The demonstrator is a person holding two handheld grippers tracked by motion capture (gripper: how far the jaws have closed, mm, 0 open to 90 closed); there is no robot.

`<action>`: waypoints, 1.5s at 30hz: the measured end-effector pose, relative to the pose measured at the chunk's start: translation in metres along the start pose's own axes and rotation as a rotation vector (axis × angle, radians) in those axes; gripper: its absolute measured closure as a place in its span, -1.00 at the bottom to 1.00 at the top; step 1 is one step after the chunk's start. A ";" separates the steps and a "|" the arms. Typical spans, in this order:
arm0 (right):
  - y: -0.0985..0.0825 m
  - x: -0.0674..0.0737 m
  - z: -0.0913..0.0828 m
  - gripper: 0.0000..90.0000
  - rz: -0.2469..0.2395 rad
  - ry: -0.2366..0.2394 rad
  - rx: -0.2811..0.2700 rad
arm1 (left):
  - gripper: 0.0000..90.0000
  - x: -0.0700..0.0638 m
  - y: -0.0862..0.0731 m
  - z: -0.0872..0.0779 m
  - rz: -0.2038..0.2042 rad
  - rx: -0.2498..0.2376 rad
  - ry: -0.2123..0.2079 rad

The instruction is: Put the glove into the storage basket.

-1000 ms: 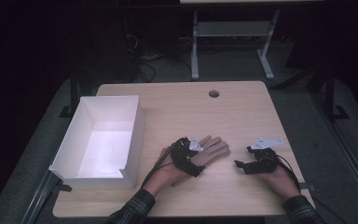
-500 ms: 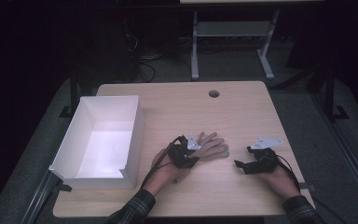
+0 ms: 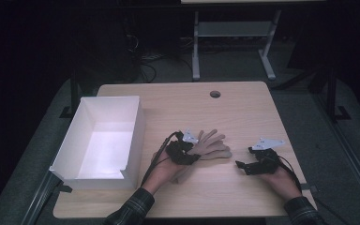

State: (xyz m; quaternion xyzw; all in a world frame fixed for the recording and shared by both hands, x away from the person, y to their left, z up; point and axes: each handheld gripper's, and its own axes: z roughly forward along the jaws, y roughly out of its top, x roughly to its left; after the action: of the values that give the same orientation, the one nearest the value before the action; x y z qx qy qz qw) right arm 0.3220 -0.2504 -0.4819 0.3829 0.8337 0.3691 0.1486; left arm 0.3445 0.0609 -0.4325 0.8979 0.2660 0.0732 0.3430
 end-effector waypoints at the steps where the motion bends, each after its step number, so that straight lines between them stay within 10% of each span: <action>1: 0.000 0.000 0.000 -0.59 0.000 0.000 0.000 | 0.51 0.000 0.002 -0.003 -0.005 -0.010 -0.003; 18: 0.000 0.000 0.000 -0.59 0.000 -0.001 -0.002 | 0.51 0.015 0.042 -0.060 -0.121 -0.081 -0.004; 29: 0.000 0.000 0.000 -0.59 0.006 0.001 -0.003 | 0.50 0.031 0.058 -0.109 -0.113 -0.096 0.015; 45: 0.000 0.000 0.000 -0.59 0.001 -0.001 -0.003 | 0.50 0.063 0.040 -0.179 -0.164 -0.140 0.108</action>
State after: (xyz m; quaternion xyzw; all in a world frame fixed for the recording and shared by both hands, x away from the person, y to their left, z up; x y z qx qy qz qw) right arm 0.3220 -0.2502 -0.4821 0.3833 0.8328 0.3705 0.1493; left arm 0.3592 0.1722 -0.2747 0.8416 0.3509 0.1118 0.3950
